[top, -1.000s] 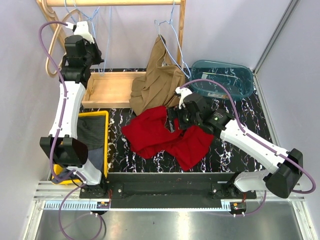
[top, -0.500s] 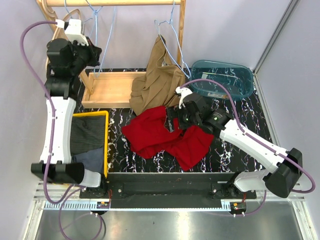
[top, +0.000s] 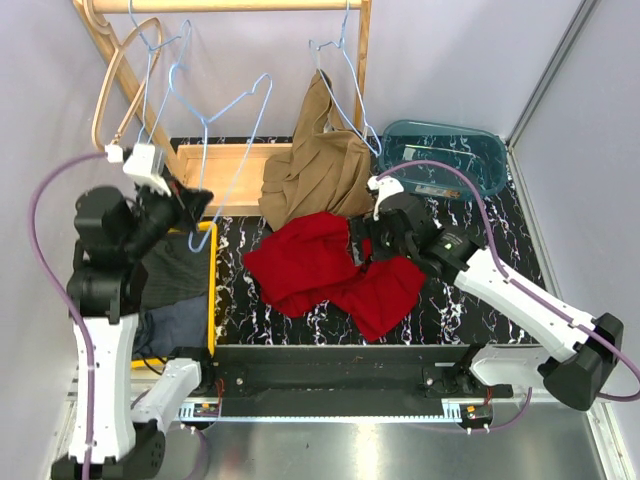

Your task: Place the skirt on the hanger

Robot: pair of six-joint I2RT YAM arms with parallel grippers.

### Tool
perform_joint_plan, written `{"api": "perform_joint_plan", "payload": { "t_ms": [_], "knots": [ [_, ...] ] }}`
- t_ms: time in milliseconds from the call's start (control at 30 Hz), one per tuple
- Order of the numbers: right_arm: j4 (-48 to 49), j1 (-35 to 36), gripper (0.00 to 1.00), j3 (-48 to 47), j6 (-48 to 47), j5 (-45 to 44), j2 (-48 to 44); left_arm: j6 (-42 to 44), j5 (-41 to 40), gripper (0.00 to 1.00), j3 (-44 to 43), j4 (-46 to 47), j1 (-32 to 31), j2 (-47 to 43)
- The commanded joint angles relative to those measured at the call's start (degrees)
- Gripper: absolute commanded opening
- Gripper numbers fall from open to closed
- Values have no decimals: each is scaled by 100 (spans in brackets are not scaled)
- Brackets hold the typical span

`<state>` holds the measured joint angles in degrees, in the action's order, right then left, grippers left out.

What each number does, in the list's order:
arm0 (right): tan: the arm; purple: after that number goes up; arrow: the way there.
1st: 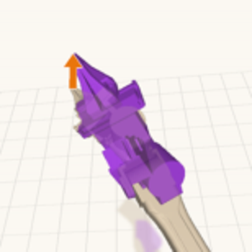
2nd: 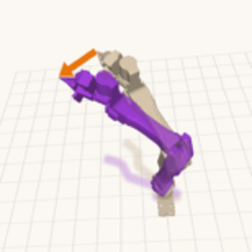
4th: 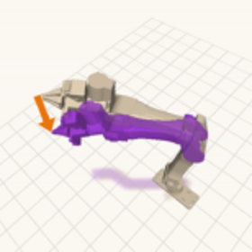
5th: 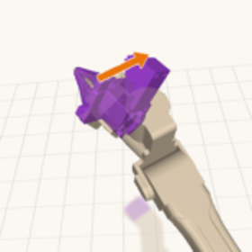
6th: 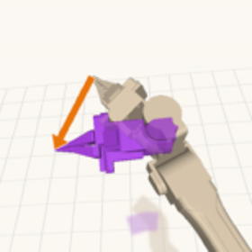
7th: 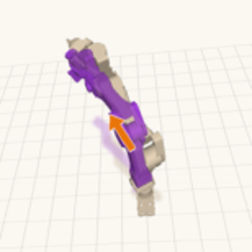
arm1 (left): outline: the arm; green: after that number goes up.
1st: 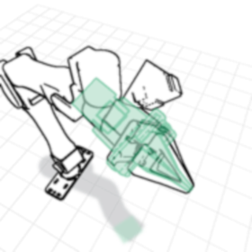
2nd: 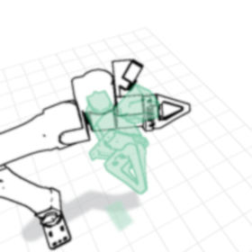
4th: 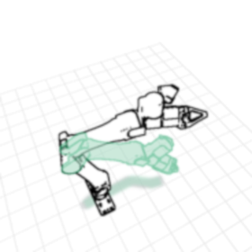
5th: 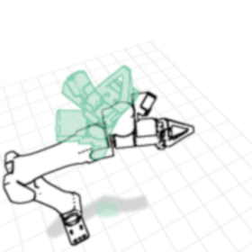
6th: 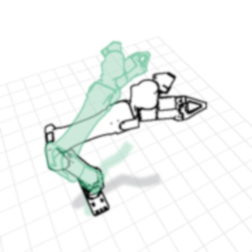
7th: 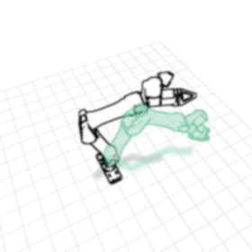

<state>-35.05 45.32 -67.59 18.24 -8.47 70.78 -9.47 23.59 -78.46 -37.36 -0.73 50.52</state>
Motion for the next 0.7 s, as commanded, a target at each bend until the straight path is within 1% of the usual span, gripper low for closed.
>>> {"api": "perform_joint_plan", "payload": {
  "t_ms": [0,33,67,133,167,200,233,267,300,333,367,400,433,467,500,533,567,633,667],
  "knots": [
    [-11,-6,93,36,-48,80,-372,-274,741,0,655,-192,12,-780],
    [50,-6,92,-147,-118,256,-381,-352,821,0,908,-175,3,-946],
    [77,-6,91,-279,-215,676,-381,-379,857,0,1024,-140,3,-1017],
    [182,-6,90,-596,-373,1073,-276,-371,919,0,1305,-139,-14,-1105],
    [226,-14,90,-945,-382,1345,-223,-380,919,0,1385,-131,-32,-1132],
    [270,-6,88,-1131,-374,1452,-58,-397,867,0,1464,-139,-50,-1124],
    [253,12,86,-1577,-348,1506,75,-476,770,0,1630,-105,-128,-1132],
    [227,55,85,-1816,-321,1454,215,-520,639,0,1710,-70,-190,-1132],
    [183,247,84,-2054,-321,1297,556,-581,272,0,1789,-8,-286,-1158],
    [104,362,83,-2509,-330,1104,742,-738,51,0,1938,123,-513,-1167],
    [95,511,83,-2713,-347,693,1109,-801,-360,0,1991,185,-655,-1176],
    [86,739,83,-2915,-339,515,1304,-967,-651,0,2044,255,-822,-1185],
    [95,863,84,-3292,-347,365,1498,-1029,-915,0,2140,395,-1163,-1202],
    [112,978,85,-3487,-356,42,1865,-1065,-1353,0,2176,440,-1331,-1211],
    [147,1092,86,-3663,-374,-118,2043,-1170,-1575,0,2194,475,-1498,-1194],
    [208,1302,86,-4013,-400,-242,2219,-1223,-1795,0,2264,545,-1796,-1185],
    [244,1391,88,-4181,-418,-391,2542,-1267,-2188,0,2282,563,-1929,-1194],
    [366,1645,89,-4655,-479,-611,2869,-1425,-2568,0,2369,599,-2245,-1202],
    [376,1708,89,-4849,-575,-864,3219,-1460,-2831,0,2396,599,-2325,-1220]
  ]
}}
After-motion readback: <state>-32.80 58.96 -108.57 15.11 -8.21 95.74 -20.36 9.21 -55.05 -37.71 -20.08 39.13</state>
